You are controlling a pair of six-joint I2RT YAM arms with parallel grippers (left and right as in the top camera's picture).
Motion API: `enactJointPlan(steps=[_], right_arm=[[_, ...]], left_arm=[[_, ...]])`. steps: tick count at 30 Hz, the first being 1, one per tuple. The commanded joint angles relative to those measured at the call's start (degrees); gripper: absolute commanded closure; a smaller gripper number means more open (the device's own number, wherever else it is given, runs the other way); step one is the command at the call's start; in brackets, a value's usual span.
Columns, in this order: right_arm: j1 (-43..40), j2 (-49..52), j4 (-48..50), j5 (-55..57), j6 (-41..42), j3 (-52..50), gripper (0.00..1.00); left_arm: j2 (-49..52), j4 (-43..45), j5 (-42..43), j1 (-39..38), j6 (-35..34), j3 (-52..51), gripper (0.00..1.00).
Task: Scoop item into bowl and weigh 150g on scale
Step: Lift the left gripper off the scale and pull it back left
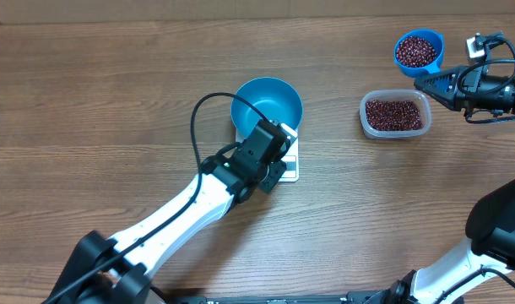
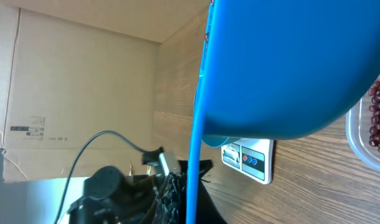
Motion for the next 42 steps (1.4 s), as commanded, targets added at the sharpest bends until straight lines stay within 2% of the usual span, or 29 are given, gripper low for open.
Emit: enactJointPlan(steps=[1, 18, 30, 38, 42], right_arm=[[-0.2, -2.3, 0.4, -1.4, -1.3, 1.7, 0.96], [-0.2, -2.3, 0.1, -1.4, -1.3, 1.7, 0.96], [-0.2, -2.3, -0.1, -1.4, -1.3, 1.7, 0.96], [-0.2, -2.3, -0.1, -1.4, -1.3, 1.7, 0.96], [-0.2, -2.3, -0.1, -1.4, -1.3, 1.7, 0.96]], left_arm=[[-4.0, -2.0, -0.7, -0.1, 0.9, -0.4, 0.96], [-12.1, -15.0, -0.5, 0.0, 3.0, -0.4, 0.96], [-22.0, -18.9, -0.2, 0.7, 10.2, -0.4, 0.96], [-26.7, -23.3, 9.1, 9.2, 16.2, -0.4, 0.91], [-27.3, -24.4, 19.5, 13.6, 22.4, -0.4, 0.74]])
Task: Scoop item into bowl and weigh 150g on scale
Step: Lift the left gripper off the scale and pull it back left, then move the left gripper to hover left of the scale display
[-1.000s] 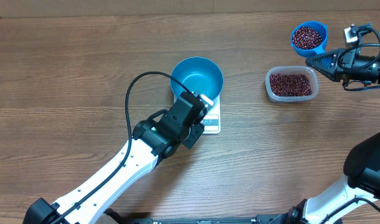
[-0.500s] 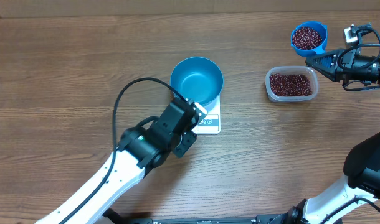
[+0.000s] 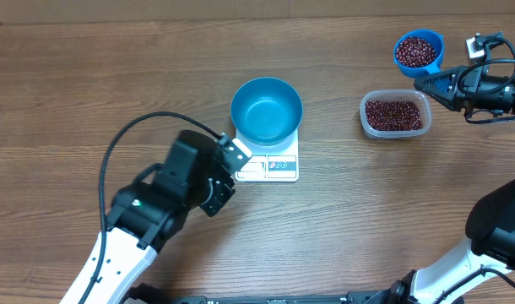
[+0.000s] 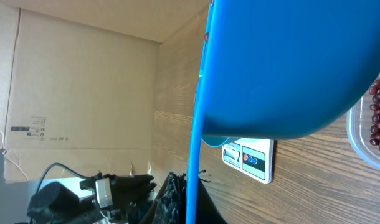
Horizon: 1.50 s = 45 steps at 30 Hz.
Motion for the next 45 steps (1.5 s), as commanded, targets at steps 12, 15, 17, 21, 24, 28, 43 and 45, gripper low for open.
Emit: enactJointPlan(steps=[12, 15, 17, 21, 24, 28, 43, 45], right_arm=[[-0.2, -2.3, 0.0, -1.4, -1.2, 1.7, 0.96], [-0.2, -2.3, 0.0, -1.4, -1.2, 1.7, 0.96], [-0.2, -2.3, 0.0, -1.4, -1.2, 1.7, 0.96], [-0.2, -2.3, 0.0, -1.4, -1.2, 1.7, 0.96], [-0.2, -2.3, 0.0, -1.4, -1.2, 1.7, 0.96], [-0.2, -2.3, 0.0, -1.4, -1.2, 1.7, 0.96], [-0.2, -2.3, 0.0, -1.4, -1.2, 1.7, 0.96], [-0.2, -2.3, 0.0, -1.4, -1.3, 1.7, 0.96]], left_arm=[[-1.0, -0.5, 10.2, 3.8, 7.9, -0.3, 0.01], [-1.0, -0.5, 10.2, 3.8, 7.9, -0.3, 0.01], [-1.0, -0.5, 10.2, 3.8, 7.9, -0.3, 0.0], [-1.0, -0.8, 10.2, 3.8, 7.9, -0.3, 0.01], [-1.0, -0.8, 10.2, 3.8, 7.9, -0.3, 0.01], [-1.0, -0.8, 8.4, 3.8, 7.9, -0.3, 0.0], [-1.0, 1.6, 8.1, 4.0, 14.1, -0.3, 0.01], [-1.0, 1.7, 8.1, 4.0, 14.3, -0.3, 0.0]])
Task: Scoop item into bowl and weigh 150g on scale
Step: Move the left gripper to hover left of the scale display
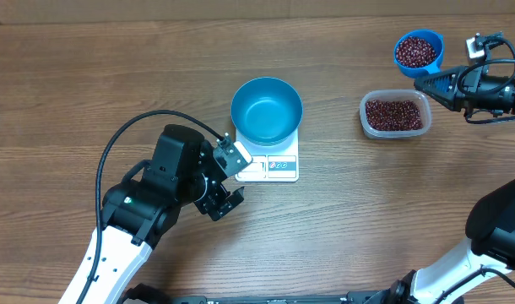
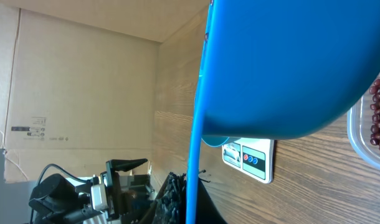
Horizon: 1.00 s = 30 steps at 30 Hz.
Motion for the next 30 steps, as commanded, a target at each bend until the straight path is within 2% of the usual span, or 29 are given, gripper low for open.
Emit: enactJointPlan(steps=[1, 5, 12, 30], right_arm=[[-0.2, -2.3, 0.2, -1.4, -1.2, 1.7, 0.96], [-0.2, -2.3, 0.2, -1.4, -1.3, 1.7, 0.96], [-0.2, -2.3, 0.1, -1.4, -1.3, 1.7, 0.96], [-0.2, -2.3, 0.3, -1.4, -1.3, 1.7, 0.96]], left_arm=[[-0.9, 0.3, 1.6, 0.4, 2.8, -0.3, 0.01], [-0.5, 0.3, 3.2, 1.2, 4.5, -0.4, 0.01], [2.1, 1.0, 10.2, 7.3, 7.5, -0.4, 0.01], [6.4, 0.1, 11.4, 9.0, 13.7, -0.4, 0.0]])
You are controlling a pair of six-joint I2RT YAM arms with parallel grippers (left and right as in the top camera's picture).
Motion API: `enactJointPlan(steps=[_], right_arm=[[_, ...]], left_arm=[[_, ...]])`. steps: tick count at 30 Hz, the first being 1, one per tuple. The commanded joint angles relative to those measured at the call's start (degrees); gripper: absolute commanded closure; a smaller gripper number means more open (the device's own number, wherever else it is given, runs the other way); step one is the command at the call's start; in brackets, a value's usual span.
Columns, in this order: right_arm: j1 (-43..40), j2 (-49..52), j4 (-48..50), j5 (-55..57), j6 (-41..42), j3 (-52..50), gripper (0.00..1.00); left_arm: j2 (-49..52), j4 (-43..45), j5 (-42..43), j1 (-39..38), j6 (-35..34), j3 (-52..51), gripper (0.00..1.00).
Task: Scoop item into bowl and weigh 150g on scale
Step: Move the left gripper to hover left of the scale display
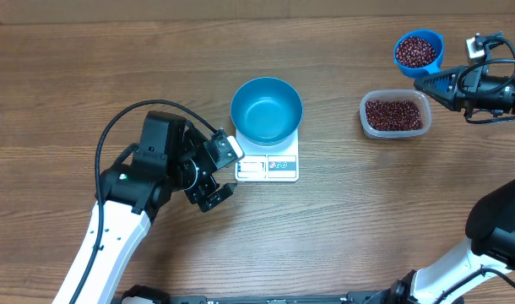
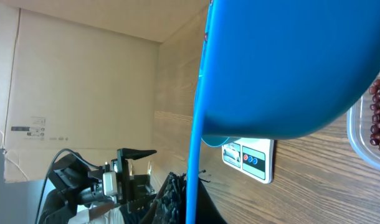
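Observation:
A blue bowl (image 1: 267,111) stands empty on the white scale (image 1: 279,167) at mid-table; the scale (image 2: 248,157) also shows under the scoop in the right wrist view. My right gripper (image 1: 426,84) is shut on the handle of a blue scoop (image 1: 418,51) full of red beans, held level behind the clear bean container (image 1: 395,114). The scoop's underside (image 2: 289,68) fills the wrist view, its handle (image 2: 195,155) clamped in my right gripper (image 2: 193,202). My left gripper (image 1: 224,173) stands open and empty just left of the scale.
The left arm (image 1: 148,181) and its black cable lie over the table's left front. A cardboard wall (image 2: 84,93) runs along the far side. The bean container's rim (image 2: 364,146) shows at the right edge of the right wrist view.
My left gripper has drawn back slightly to the left, away from the scale's front corner, still open. The right arm and the filled scoop have not moved.
At first my left gripper was over the scale's front panel, below the bowl. It then stood clear at the scale's left, open, and has since shifted a little further left. Through all of this the right gripper kept the filled scoop still behind the container.

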Motion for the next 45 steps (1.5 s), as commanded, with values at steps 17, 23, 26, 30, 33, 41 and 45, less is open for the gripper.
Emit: enactJointPlan(steps=[17, 23, 26, 30, 33, 41, 45], right_arm=[[-0.2, -2.3, 0.0, -1.4, -1.2, 1.7, 0.96], [-0.2, -2.3, 0.0, -1.4, -1.2, 1.7, 0.96], [-0.2, -2.3, 0.0, -1.4, -1.2, 1.7, 0.96], [-0.2, -2.3, 0.0, -1.4, -1.2, 1.7, 0.96], [-0.2, -2.3, 0.1, -1.4, -1.2, 1.7, 0.96], [-0.2, -2.3, 0.0, -1.4, -1.2, 1.7, 0.96], [-0.2, -2.3, 0.0, -1.4, -1.2, 1.7, 0.96]], left_arm=[[0.3, 1.7, 3.1, 0.3, -1.6, -0.4, 0.01], [0.3, 4.3, 2.9, 0.3, -3.5, -0.4, 0.0], [0.3, 4.7, 3.0, 0.3, -3.8, -0.4, 0.0], [0.3, 4.7, 4.3, 1.9, -3.8, -0.4, 0.01], [0.3, 4.7, 7.9, 4.4, -3.8, -0.4, 0.0], [0.3, 4.4, 12.0, 7.0, -3.8, -0.4, 0.0], [0.3, 4.0, 11.8, 7.0, -3.8, -0.4, 0.01]])
